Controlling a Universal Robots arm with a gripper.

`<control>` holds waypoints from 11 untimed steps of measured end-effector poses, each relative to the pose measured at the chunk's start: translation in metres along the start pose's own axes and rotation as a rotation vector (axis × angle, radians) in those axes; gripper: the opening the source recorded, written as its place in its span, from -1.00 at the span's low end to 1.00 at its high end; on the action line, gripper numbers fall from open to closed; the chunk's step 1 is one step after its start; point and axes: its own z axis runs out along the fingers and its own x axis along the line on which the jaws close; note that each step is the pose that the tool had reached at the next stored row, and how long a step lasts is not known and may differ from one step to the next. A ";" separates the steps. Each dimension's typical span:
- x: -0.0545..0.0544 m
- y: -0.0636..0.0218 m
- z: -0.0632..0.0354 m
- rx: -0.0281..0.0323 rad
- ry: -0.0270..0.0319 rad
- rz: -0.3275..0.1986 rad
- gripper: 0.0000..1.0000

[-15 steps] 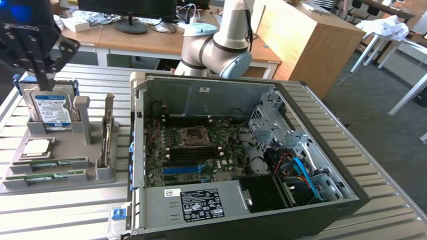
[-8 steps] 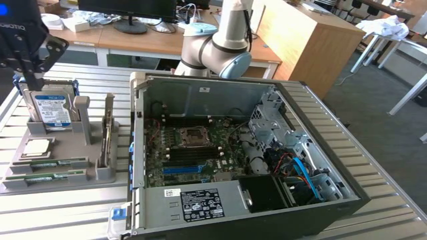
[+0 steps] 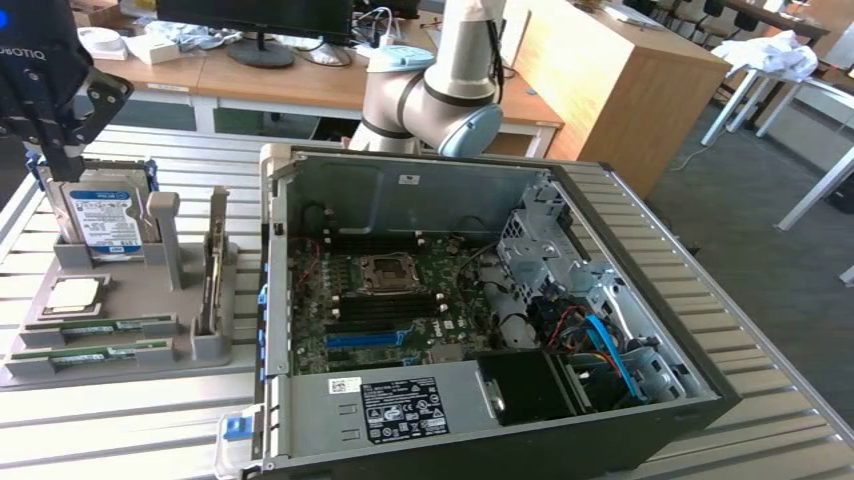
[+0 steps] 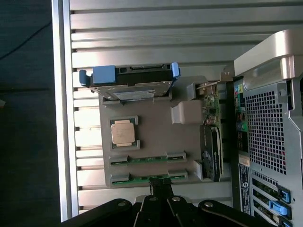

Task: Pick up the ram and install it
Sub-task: 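Reach for the ram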

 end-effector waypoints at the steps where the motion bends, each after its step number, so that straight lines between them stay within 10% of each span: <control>1: 0.000 0.0000 0.0000 0.0000 0.0000 0.000 -0.80; 11: -0.001 -0.0072 -0.0003 0.0000 0.0000 0.000 -0.80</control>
